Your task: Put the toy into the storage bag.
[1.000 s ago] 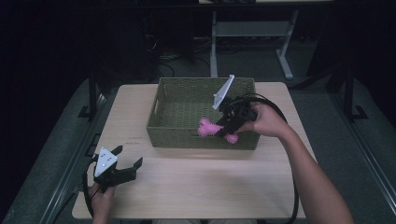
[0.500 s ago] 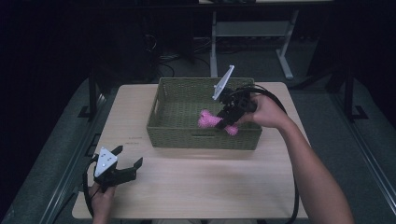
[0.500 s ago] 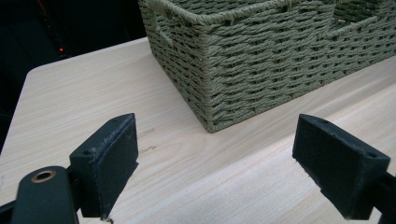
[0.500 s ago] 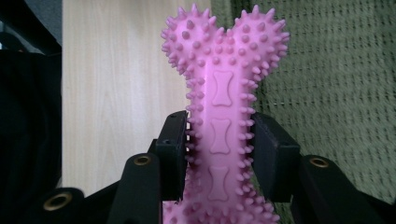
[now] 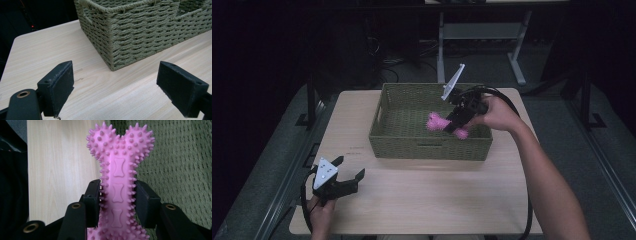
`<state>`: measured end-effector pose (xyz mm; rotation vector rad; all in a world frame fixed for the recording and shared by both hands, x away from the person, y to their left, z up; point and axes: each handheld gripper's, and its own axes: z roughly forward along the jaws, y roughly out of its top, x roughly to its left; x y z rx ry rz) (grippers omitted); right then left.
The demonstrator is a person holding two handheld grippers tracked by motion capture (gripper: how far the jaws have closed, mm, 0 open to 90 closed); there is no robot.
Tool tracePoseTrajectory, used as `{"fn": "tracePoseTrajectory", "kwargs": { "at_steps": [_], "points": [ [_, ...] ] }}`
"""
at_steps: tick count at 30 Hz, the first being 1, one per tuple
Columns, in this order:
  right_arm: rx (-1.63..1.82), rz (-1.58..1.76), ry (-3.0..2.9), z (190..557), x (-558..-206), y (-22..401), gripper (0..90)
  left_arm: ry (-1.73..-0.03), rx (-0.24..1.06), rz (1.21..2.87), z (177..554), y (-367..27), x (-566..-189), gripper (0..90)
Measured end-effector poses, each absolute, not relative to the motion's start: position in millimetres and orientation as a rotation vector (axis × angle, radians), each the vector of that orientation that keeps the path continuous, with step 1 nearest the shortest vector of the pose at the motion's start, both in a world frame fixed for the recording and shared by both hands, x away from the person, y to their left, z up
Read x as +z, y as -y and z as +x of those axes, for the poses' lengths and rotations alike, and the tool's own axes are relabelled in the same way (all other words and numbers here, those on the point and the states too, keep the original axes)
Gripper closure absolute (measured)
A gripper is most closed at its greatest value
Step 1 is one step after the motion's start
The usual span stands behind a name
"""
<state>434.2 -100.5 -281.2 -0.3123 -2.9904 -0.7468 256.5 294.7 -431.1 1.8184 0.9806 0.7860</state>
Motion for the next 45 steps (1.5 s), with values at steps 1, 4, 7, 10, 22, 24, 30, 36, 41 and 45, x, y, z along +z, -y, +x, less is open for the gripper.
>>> {"fn": "tracePoseTrajectory", "kwargs": {
  "at_steps": [1,4,7,10,22,24,30,36,41,45],
  "points": [
    [-0.734,-0.321,2.994,437,-282,102,57.9,-0.980,0.785,1.819,256,-295,-431,13.8],
    [-0.729,-0.332,2.992,439,-282,102,57.9,-0.977,0.787,1.821,256,-294,-431,13.9],
    [-0.726,-0.337,2.990,442,-282,103,57.9,-0.980,0.784,1.817,257,-295,-431,13.9],
    [-0.721,-0.338,2.994,446,-281,103,57.9,-0.981,0.784,1.818,257,-294,-431,13.8],
    [-0.706,-0.372,2.984,458,-287,102,57.9,-0.981,0.788,1.819,256,-295,-431,13.9],
    [-0.711,-0.376,2.980,459,-288,102,57.9,-0.984,0.786,1.817,256,-295,-431,13.8],
    [-0.711,-0.402,2.976,466,-293,106,57.9,-0.980,0.787,1.826,257,-293,-431,13.8],
    [-0.710,-0.415,2.967,471,-297,106,57.8,-0.985,0.787,1.823,257,-294,-431,13.9],
    [-0.715,-0.435,2.957,478,-301,106,57.9,-0.985,0.786,1.822,257,-295,-432,13.9],
    [-0.702,-0.467,2.949,486,-309,107,57.9,-0.987,0.788,1.817,257,-296,-431,13.8]
  ]
}}
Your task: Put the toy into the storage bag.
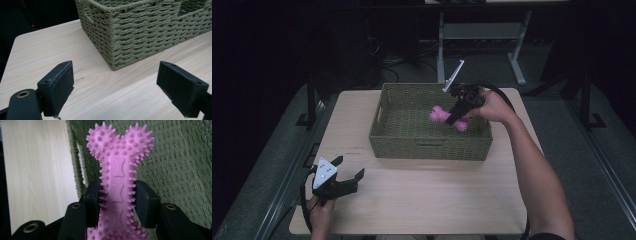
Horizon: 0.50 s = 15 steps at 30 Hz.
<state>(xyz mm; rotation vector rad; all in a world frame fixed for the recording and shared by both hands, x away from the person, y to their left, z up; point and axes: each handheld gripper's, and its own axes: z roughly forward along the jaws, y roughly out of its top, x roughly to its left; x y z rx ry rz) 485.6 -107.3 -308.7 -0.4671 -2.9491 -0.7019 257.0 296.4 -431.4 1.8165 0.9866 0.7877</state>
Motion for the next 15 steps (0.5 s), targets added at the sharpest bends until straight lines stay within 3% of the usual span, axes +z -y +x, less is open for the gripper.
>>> {"fn": "tracePoseTrajectory", "kwargs": {
  "at_steps": [15],
  "points": [
    [-0.667,-0.470,2.939,491,-324,97,57.8,-0.987,0.790,1.815,257,-295,-431,13.8]
  ]
}}
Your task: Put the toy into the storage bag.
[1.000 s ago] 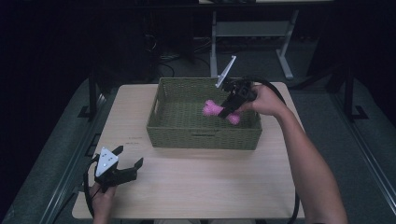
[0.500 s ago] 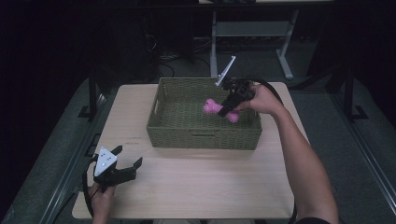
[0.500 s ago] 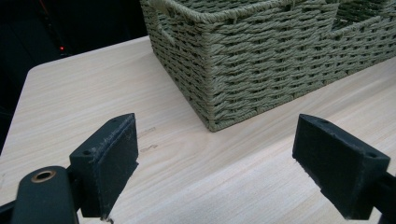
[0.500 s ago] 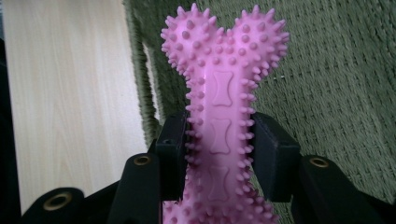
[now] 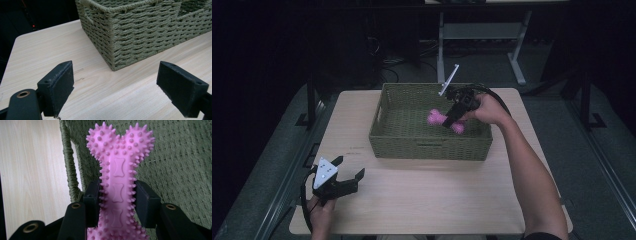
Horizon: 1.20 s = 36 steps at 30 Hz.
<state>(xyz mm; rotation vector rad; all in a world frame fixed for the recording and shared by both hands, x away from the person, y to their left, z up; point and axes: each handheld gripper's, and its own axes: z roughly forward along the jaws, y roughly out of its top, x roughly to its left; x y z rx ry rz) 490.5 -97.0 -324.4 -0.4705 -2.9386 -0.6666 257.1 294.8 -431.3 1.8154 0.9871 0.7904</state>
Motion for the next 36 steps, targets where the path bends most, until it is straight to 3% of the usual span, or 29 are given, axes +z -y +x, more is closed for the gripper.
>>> {"fn": "tracePoseTrajectory", "kwargs": {
  "at_steps": [36],
  "points": [
    [-0.647,-0.527,2.891,492,-356,107,57.6,-0.982,0.789,1.823,257,-295,-432,13.8]
  ]
}}
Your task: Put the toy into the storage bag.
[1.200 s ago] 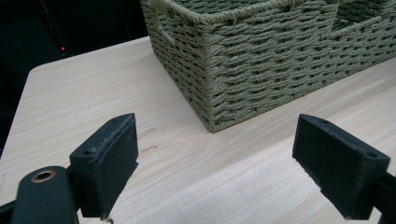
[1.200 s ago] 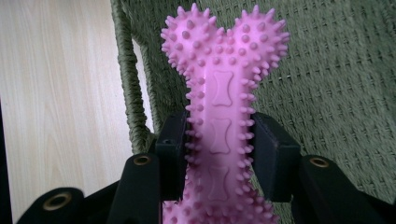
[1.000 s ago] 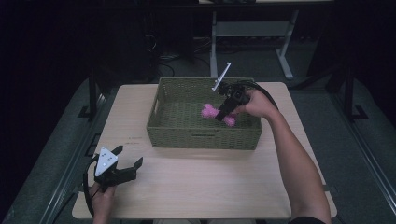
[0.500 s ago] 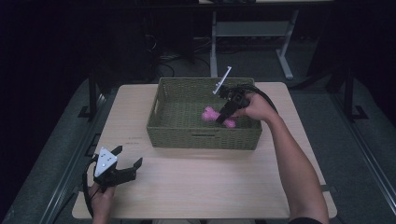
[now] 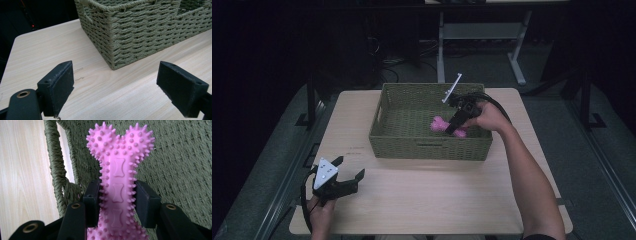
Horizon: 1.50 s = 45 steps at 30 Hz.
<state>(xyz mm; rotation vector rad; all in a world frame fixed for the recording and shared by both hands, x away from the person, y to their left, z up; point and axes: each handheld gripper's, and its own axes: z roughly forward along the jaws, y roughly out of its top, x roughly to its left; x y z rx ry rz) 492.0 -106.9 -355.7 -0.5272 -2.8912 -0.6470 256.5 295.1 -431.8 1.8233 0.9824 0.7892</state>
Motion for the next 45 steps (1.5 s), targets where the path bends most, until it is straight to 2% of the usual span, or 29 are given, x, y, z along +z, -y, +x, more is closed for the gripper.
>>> {"fn": "tracePoseTrajectory", "kwargs": {
  "at_steps": [36,45],
  "points": [
    [-0.615,-0.562,2.871,488,-377,113,57.2,-0.975,0.788,1.833,257,-293,-432,13.8],
    [-0.683,-0.606,2.843,489,-372,116,53.6,-0.974,0.788,1.832,257,-293,-432,13.8]
  ]
}}
